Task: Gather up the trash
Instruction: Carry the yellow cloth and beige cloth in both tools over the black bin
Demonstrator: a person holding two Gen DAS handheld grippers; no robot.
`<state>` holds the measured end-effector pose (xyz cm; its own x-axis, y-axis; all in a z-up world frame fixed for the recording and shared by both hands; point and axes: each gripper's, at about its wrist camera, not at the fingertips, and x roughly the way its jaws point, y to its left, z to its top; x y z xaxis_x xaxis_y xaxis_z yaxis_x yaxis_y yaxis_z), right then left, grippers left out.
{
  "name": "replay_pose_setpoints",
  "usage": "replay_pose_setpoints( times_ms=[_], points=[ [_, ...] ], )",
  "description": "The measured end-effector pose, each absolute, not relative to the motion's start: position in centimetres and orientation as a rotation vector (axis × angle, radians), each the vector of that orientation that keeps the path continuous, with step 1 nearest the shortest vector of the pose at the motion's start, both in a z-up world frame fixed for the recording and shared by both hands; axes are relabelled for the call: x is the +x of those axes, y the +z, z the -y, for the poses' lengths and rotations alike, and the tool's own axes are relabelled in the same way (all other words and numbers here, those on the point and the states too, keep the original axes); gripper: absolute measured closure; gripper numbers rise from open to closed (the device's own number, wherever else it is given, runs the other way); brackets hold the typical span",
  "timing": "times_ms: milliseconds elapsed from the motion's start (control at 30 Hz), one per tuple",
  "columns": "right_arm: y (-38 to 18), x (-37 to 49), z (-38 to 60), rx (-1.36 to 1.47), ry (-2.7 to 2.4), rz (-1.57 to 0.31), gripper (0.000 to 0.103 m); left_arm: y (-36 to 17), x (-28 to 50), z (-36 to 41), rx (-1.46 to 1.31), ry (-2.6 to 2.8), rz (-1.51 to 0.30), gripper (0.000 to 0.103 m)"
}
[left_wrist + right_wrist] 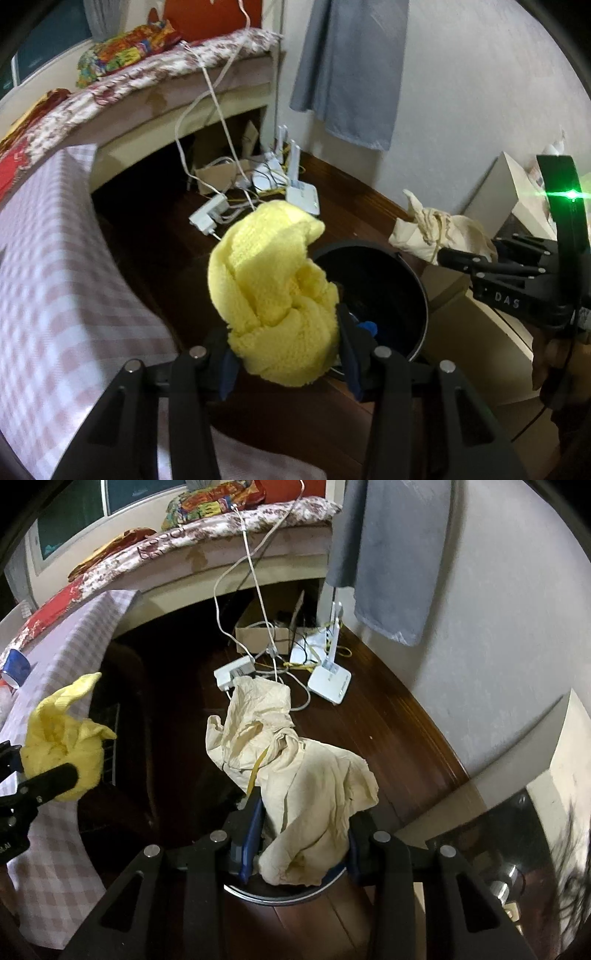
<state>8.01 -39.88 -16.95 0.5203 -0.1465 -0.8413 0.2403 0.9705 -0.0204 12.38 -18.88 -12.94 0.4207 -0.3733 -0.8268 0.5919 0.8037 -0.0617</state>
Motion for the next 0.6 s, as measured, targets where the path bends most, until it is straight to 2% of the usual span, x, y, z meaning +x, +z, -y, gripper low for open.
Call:
replay_pose_setpoints(
  times_ms=[600],
  points=[
    [-22.4, 7.2, 41.2, 0.091, -0.210, -1.105, 0.063, -18.4, 12.2, 23.2, 0.319, -0.672, -1.122, 0.055]
  ],
)
